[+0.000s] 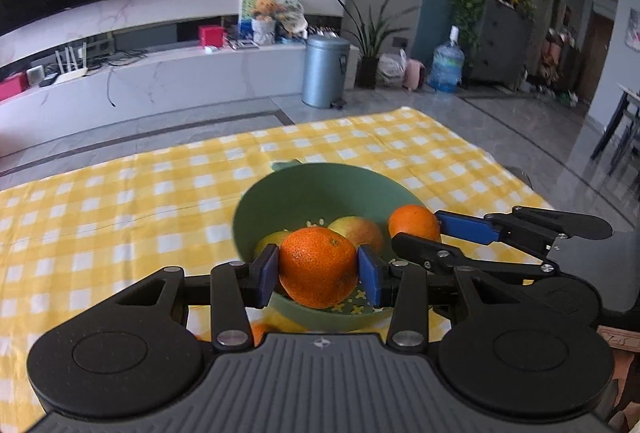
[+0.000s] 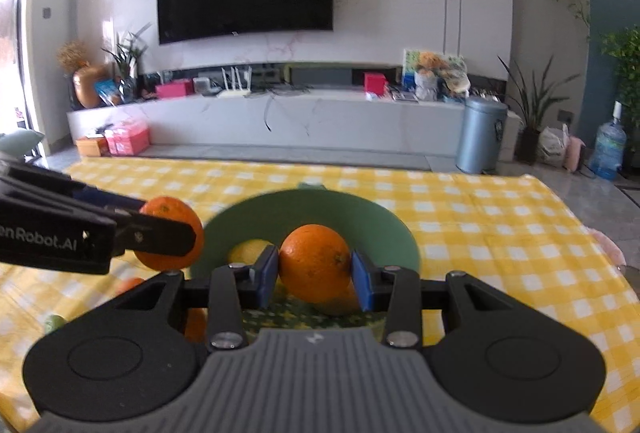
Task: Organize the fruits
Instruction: 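Carry both oranges over the green bowl and lower them inside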
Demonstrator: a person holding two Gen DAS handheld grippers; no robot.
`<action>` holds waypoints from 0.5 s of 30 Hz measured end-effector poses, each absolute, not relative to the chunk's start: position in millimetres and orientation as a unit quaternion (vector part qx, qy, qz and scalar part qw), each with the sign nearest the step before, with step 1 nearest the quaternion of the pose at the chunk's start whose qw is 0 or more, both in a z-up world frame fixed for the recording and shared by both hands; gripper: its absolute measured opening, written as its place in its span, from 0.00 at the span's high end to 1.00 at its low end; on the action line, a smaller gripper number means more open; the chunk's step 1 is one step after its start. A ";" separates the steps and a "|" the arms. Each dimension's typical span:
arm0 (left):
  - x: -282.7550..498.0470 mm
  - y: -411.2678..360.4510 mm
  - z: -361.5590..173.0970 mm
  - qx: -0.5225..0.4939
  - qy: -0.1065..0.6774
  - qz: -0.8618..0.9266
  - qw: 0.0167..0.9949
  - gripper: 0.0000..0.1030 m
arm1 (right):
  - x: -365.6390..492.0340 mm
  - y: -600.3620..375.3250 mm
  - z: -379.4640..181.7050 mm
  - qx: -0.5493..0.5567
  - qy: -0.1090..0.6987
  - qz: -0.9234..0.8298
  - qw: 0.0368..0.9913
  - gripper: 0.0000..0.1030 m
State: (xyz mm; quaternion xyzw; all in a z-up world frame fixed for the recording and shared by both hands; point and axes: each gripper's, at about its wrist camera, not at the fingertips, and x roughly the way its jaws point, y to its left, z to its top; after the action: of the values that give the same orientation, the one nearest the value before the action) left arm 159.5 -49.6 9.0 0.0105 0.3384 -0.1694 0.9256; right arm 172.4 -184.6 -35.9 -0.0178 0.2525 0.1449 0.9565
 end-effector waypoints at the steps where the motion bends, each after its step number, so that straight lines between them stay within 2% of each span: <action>1: 162.7 -52.8 6.9 0.014 0.343 -0.172 0.923 0.53 | 177.0 -187.2 -39.2 -0.016 0.260 0.142 0.955 0.64; 15: 194.8 -70.6 -17.2 0.076 0.397 -0.188 0.895 0.53 | 215.8 -180.2 -66.4 -0.062 0.321 0.158 0.932 0.64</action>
State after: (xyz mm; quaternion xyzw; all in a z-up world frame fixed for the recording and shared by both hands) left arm 194.8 -70.6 -17.2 0.0761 0.3972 -0.1878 0.8951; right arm 215.8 -180.2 -66.4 -0.0618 0.3210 0.1580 0.9318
